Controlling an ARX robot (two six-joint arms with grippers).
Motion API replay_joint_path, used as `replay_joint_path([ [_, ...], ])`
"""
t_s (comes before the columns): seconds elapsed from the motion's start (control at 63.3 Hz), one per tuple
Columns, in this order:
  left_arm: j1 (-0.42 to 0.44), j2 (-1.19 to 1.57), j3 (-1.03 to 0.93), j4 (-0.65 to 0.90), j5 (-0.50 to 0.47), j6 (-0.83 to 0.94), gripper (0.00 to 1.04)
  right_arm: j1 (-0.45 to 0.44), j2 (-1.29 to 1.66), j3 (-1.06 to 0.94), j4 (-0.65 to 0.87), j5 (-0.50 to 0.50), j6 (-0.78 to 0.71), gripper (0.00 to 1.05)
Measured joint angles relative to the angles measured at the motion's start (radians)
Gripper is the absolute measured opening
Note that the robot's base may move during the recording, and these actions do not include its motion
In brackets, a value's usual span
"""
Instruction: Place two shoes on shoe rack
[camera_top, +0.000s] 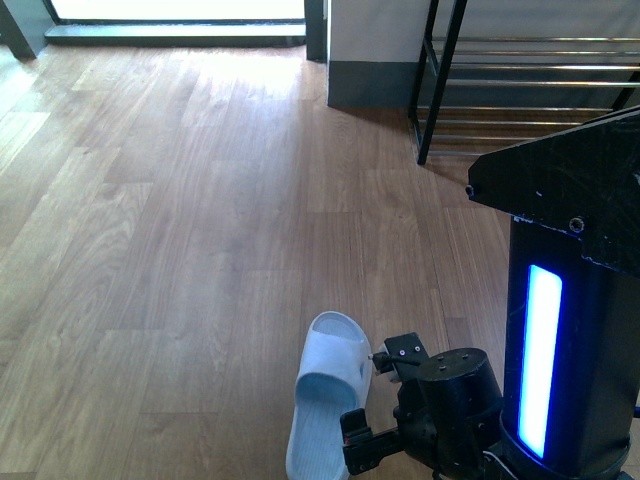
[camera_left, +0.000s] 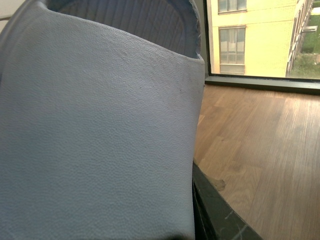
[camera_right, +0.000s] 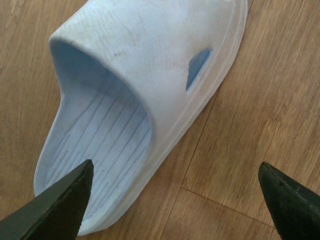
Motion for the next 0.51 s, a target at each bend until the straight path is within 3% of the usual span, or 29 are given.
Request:
replay_joint_path([
  [0.443,0.000,0.000,0.000,0.000,0.000,0.000,0.02,0.000,0.000,0.001,0.000,0.000,-0.001,0.96],
  [0.506,0.000,0.000,0.000,0.000,0.000,0.000,0.02,0.003,0.002,0.011,-0.011,0.077,-0.037,0.96],
])
